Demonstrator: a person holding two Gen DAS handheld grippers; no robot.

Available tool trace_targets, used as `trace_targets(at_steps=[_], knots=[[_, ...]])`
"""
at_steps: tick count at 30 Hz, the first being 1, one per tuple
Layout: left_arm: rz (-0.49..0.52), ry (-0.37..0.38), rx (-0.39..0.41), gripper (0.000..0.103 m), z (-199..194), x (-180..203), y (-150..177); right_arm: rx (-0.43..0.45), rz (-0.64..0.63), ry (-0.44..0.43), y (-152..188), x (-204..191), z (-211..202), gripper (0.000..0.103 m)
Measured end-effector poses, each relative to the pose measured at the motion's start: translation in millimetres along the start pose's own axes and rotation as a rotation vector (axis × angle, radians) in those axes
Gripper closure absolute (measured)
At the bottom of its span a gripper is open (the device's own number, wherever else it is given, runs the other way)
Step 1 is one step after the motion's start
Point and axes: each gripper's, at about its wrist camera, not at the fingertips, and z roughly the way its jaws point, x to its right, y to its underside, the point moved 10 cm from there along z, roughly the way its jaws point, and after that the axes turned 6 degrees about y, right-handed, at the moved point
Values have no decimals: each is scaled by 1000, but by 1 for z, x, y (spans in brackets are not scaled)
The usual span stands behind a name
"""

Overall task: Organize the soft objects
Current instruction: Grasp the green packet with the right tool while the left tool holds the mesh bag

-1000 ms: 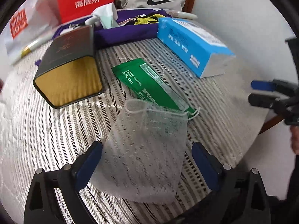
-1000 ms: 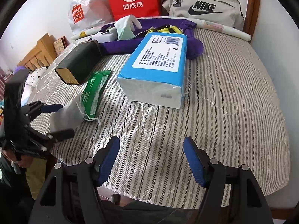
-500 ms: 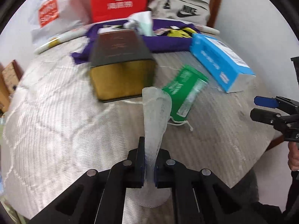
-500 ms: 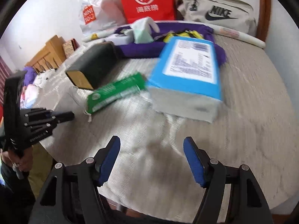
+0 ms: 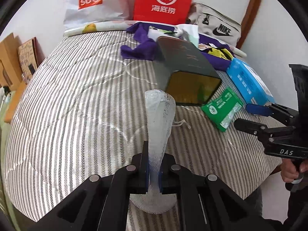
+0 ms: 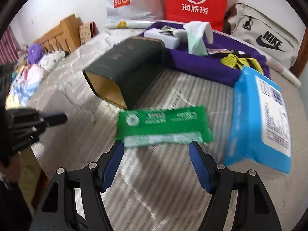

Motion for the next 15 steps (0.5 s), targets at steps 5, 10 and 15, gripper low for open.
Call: trace_targets(at_steps=[5,10,15], knots=[[-51,59,-14,96,7,-6,2,86,-34,113,-27,6,8,35],[-62,76,-11,96,8,-5,2,79,4,139,-38,24,23,39],[-71,81,-13,96,8,-6,2,81,-14,141,-51,23,36,40]])
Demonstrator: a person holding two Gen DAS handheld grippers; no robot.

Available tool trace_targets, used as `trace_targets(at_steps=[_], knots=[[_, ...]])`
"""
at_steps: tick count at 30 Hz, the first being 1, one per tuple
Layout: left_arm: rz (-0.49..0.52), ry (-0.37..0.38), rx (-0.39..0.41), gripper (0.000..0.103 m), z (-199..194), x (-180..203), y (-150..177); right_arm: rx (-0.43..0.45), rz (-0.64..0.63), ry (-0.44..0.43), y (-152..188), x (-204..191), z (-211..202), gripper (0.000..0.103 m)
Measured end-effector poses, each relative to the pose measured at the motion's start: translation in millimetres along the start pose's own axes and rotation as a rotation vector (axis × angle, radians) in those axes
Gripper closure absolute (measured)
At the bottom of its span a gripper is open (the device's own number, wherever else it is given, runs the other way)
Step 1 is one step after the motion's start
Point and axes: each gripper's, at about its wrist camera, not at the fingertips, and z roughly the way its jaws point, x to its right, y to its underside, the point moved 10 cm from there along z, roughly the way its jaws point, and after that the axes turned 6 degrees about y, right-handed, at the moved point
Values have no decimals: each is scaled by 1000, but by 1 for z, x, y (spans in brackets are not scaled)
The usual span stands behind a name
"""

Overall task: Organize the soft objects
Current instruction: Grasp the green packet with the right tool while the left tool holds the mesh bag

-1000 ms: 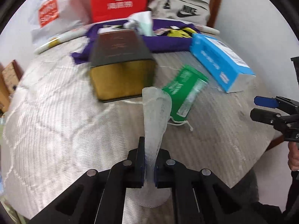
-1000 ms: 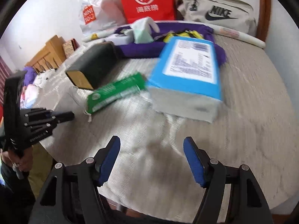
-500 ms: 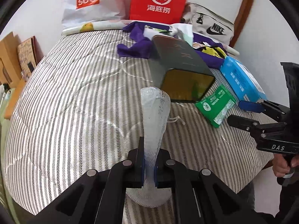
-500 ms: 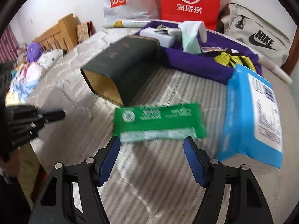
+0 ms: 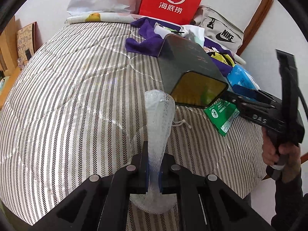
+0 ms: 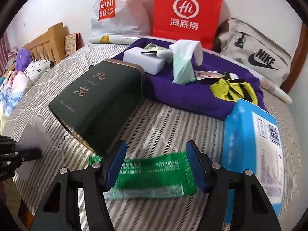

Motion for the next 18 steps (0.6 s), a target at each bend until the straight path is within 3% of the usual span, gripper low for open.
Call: trace_targets(at_steps=[2,4,14,18], knots=[[0,2,0,96,0,-1,0,-37,-14,-3,5,-2,8,41],[-3,4,-1,96,0,-1,-1,-75,-32,-23,11,-4,13,49],[4,-10,-5,96,0,-1,1,-140,-185,-71,53,-20,-23,50],[5,-15,-5,96,-2,1,4,-147,-154,-65,71,-13,-40,50]])
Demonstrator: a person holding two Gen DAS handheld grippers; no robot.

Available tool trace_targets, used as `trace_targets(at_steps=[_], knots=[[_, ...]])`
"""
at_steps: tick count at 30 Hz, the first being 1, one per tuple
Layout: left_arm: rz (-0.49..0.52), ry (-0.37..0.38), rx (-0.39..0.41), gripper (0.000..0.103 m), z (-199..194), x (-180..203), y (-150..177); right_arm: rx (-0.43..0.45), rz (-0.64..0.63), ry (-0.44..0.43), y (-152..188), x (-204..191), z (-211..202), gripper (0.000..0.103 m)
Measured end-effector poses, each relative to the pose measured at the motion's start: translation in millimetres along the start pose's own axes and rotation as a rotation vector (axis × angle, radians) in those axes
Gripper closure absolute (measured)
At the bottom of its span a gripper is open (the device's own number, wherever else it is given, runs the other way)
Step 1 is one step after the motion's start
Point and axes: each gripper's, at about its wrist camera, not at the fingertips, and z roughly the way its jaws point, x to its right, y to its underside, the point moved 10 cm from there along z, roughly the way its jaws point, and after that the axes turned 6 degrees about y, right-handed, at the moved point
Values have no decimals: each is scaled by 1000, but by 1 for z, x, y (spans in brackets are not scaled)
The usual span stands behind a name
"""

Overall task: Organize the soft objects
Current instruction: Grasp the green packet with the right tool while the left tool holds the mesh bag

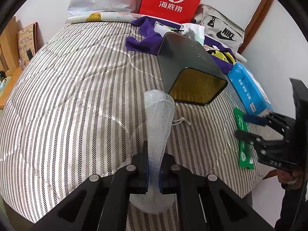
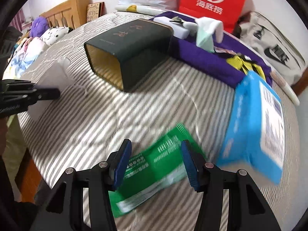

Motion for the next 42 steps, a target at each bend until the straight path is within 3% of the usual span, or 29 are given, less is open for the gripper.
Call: trace_targets(at_steps=[6,11,13,17,21,22,24,26,27,30,37,42], knots=[[-2,13,4,96,-1,2,3,5,192,-31,28,17,-23,40],[-10,32,1,96,-1,5,5,-41,336,-64,40,19,-9,38],[-9,34,-1,96,-2,6,6,-9,389,-72,36,18,-11,34],[2,31,-6,96,-1,9,8,2,445,-76,28,12,-8,24],[4,24,-9,96,0,12,8,20,447,-31,21,8,-4,23],[3,21,-9,96,0,12,8,19,422,-4,20,6,-2,23],[2,16,-10,96,0,13,8,27,331,84,23,3,-1,36],[0,24,-14,96,0,16,9,46,312,77,26,5,-4,42],[0,24,-13,96,1,18,10,47,324,73,28,10,-5,55],[-5,43,-17,96,2,24,11,34,368,37,37,25,-10,68],[2,79,-37,94,12,44,12,5,412,15,66,53,-18,73],[32,64,-28,81,17,57,7,3,401,12,81,59,-25,74]])
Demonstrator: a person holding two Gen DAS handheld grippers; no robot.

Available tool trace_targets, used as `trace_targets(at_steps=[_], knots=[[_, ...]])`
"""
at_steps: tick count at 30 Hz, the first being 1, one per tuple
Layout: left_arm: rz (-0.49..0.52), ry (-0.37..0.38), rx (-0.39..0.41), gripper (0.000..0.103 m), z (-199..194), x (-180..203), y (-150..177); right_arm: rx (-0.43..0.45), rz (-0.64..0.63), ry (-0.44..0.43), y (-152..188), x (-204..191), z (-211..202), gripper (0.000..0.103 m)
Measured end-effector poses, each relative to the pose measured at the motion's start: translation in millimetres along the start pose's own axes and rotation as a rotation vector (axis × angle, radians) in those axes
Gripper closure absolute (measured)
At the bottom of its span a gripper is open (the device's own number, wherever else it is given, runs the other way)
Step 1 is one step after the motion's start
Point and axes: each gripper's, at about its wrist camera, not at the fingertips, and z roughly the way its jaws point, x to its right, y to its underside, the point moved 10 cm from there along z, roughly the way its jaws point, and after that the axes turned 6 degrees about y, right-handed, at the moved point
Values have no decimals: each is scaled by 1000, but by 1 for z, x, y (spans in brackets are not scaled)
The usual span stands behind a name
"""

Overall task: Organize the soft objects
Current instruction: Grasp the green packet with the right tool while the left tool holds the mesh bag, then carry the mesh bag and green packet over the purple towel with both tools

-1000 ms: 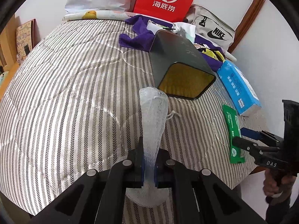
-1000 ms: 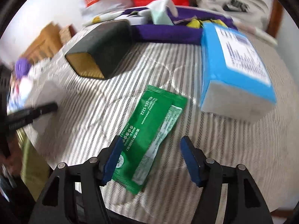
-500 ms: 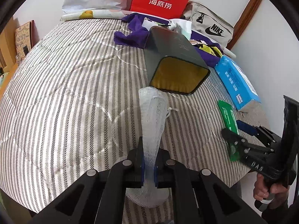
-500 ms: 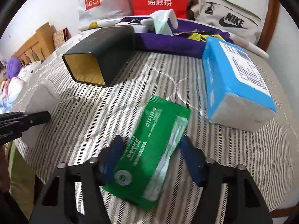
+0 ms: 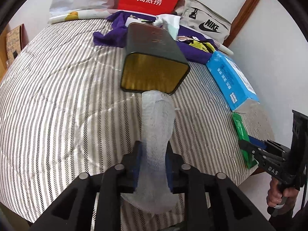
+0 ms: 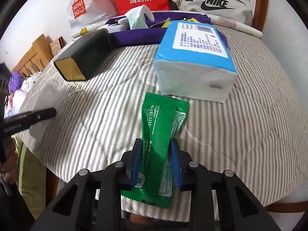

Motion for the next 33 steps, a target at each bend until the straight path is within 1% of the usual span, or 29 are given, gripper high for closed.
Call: trace_targets(at_steps=[1,3,7,13,18,23,26,30,33], knots=[[9,-12,1,82,1,2,-1,1,1,-3,2,1,-2,75],[24,-28,-3,94,4,3,-3,-2,3,-13,4,3,-3,76],[15,-17,-10,96,3,9,-5,-2,1,-39,6,4,-11,76],[13,2,13,96,-18,19,-15,23,0,-83,-2,2,-28,75],[-4,22,42,96,-35,25,-30,53,-30,-120,-14,-7,-45,76],[-13,40,62,96,-48,31,-47,93,-61,-167,-33,-18,-65,76],[-5,63,77,96,-56,39,-58,121,-71,-175,-47,-20,-74,75],[10,49,98,96,-63,47,-75,145,-79,-194,-66,-20,-83,75],[14,30,109,96,-65,49,-90,167,-88,-190,-83,-17,-88,75]])
